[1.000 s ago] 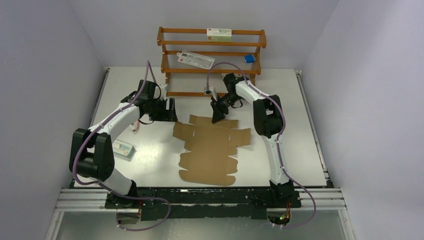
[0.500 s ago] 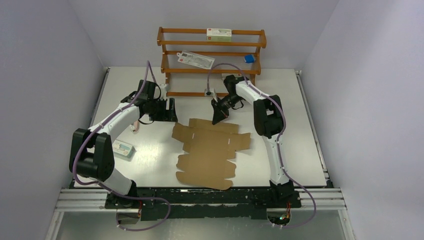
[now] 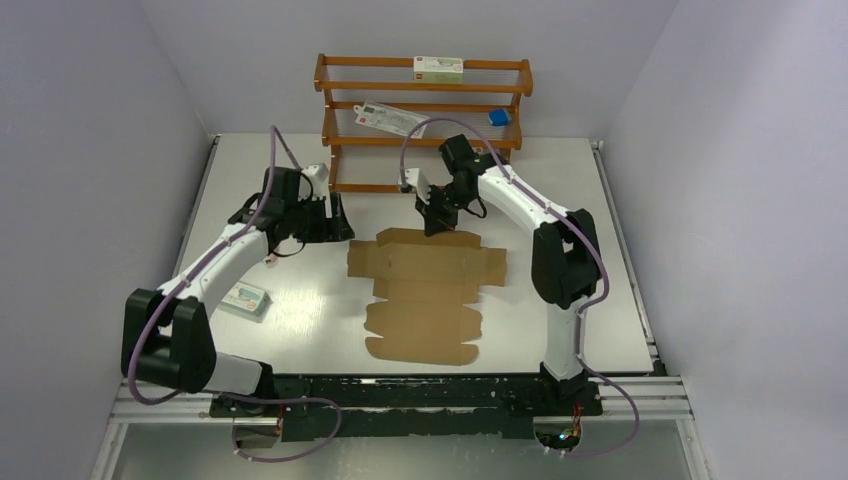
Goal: Fold the paper box
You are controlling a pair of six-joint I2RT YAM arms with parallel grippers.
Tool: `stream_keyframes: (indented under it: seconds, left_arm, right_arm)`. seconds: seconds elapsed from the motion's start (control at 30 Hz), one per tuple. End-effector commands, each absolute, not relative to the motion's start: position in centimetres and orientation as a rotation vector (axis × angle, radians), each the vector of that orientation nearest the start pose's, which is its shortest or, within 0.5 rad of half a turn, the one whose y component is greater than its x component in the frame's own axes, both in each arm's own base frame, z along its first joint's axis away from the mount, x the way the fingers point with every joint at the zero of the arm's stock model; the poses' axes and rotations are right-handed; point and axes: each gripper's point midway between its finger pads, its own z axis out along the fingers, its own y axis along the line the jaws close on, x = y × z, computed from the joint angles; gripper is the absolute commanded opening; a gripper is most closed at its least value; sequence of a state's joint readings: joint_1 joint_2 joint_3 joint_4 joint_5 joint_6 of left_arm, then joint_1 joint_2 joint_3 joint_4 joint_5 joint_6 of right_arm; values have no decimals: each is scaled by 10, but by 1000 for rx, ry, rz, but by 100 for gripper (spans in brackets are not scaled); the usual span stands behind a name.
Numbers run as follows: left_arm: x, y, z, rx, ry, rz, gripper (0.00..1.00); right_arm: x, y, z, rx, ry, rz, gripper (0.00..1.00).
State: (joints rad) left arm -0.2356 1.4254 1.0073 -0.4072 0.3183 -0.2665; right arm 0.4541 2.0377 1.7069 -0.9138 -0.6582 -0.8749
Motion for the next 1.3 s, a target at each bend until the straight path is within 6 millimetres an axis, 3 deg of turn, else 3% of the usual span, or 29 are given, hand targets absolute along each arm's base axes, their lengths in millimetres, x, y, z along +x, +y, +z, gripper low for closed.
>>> stream_keyframes:
  seconds: [0.0, 0.37, 0.67, 0.97, 1.27]
  left_arm:
    - [340, -151, 141, -3, 2304, -685, 75]
    - [345, -140, 158, -75, 2081, -660, 74]
    - [350, -147, 146, -9, 2049, -685, 73]
    - [350, -148, 148, 64, 1975, -678, 72]
    - [355, -150, 131, 120, 1951, -668, 69]
  right_arm:
    - [368, 264, 105, -1694, 1935, 564, 0]
    - [360, 267, 130, -1660, 1756, 294, 0]
    - [349, 273, 146, -1638, 1582, 148, 0]
    - [350, 280, 172, -1564, 1421, -3, 0]
    - [336, 286, 157, -1667, 1343, -102, 0]
